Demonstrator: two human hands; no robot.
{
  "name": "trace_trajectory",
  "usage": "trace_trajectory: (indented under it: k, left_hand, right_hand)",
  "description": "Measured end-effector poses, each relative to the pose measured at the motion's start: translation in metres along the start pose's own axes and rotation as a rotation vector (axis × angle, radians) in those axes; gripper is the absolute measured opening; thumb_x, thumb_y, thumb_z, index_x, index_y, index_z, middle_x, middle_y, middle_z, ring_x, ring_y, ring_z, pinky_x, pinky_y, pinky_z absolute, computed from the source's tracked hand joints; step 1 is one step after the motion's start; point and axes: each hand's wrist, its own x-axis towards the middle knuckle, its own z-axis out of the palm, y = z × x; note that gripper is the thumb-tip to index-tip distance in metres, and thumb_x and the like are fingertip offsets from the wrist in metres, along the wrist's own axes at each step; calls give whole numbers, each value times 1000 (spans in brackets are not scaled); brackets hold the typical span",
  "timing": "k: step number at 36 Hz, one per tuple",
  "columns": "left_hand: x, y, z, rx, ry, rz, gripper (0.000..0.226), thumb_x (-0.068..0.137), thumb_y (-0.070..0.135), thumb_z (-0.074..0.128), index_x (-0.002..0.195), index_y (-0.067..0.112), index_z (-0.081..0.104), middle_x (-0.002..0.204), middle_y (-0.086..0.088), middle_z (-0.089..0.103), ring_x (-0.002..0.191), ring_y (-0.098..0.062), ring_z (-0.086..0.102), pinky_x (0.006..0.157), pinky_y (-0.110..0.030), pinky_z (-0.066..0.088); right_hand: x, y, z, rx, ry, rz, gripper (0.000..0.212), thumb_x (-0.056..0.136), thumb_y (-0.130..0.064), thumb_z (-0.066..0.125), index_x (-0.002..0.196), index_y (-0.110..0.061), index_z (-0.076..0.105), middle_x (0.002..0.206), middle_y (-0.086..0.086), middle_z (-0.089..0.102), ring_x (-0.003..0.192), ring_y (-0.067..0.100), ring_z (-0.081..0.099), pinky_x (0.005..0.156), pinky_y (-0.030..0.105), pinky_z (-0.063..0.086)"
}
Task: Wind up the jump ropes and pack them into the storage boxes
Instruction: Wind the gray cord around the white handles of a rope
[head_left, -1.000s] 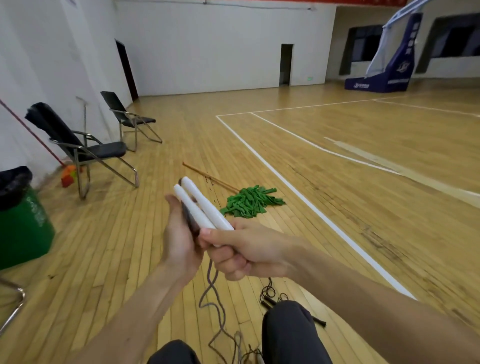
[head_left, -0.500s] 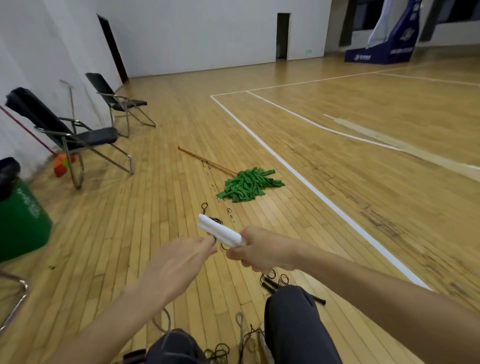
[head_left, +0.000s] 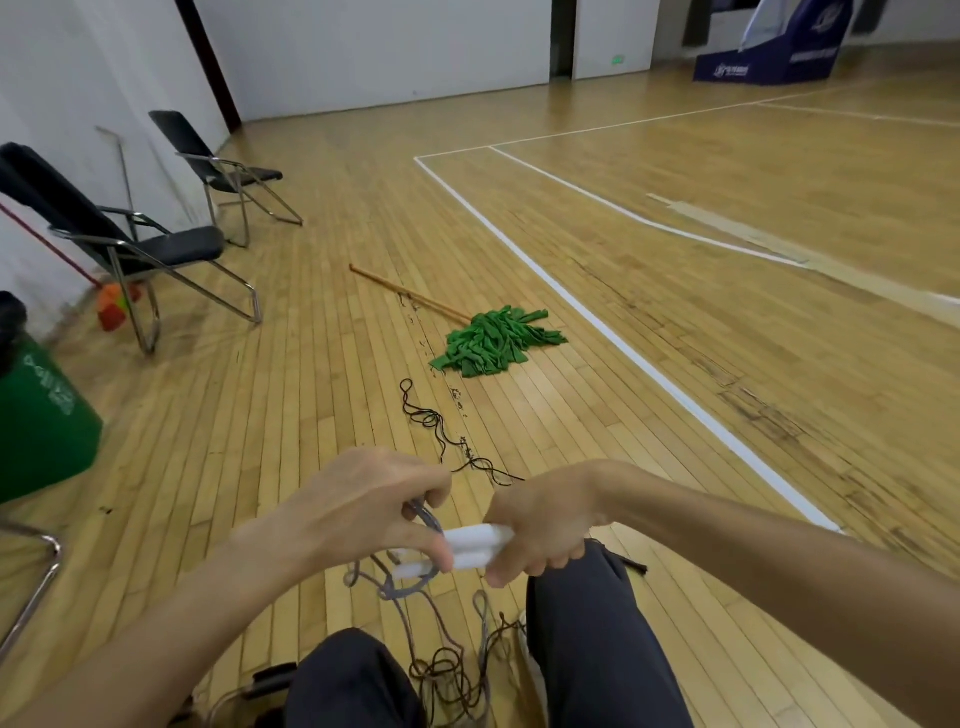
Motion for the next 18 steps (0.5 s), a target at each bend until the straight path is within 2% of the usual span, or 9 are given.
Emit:
trace_trajectory:
  k: [2,4,8,10,13,15,18]
  left_hand:
    - [1,5,-3,-135,-37,-80,54,59,71,78,71,34,40,59,15,41,56,-4,36,51,-18,28]
    - [1,6,-5,-334,-64,-157,55,52,60,89,66,33,43,57,12,43,55,-6,36,52,-21,28]
    - [2,1,-4,-825,-28,-247,55,51,36,96,61,24,44,56,3,43,51,-10,35,49,-26,29]
    - [2,-3,-4,-1036,-69,-240,54,52,44,96,62,25,46,57,-3,45,50,-13,37,47,-25,30]
    - [3,-6,-3,-1261,-145,-229,53,53,55,93,65,25,51,57,2,48,49,-12,39,47,-21,33]
    - [8,-8,1,-1367,-112,-247,52,53,57,93,63,26,52,55,5,47,46,-10,38,45,-20,31]
    - [10,-9,3,-1498,3,-297,47,56,54,93,65,25,58,55,5,48,46,-8,39,46,-26,24]
  right_hand:
    - [-2,3,1,1,-32,-39,24,101,-26,61,82,-14,53,63,0,43,48,13,36,44,23,31]
    - [-6,5,3,17,-52,-90,24,101,-27,61,82,-15,53,64,0,44,50,12,37,45,23,33]
    - [-18,3,0,75,-41,-232,22,101,-24,61,96,-3,59,66,5,43,52,15,38,45,24,33]
    - [-22,-2,-5,59,-27,-306,23,101,-21,62,97,1,61,68,8,45,55,20,39,48,28,34]
    - [-25,-10,-8,63,-4,-421,15,101,-16,62,87,-12,60,64,0,46,55,19,41,50,30,35]
    - [-25,-11,-10,88,37,-468,14,100,-14,61,87,-12,58,63,-2,46,53,19,41,49,29,36]
    - [-24,-12,-13,122,138,-534,14,100,-14,60,87,-11,57,65,-1,48,50,14,43,47,27,40]
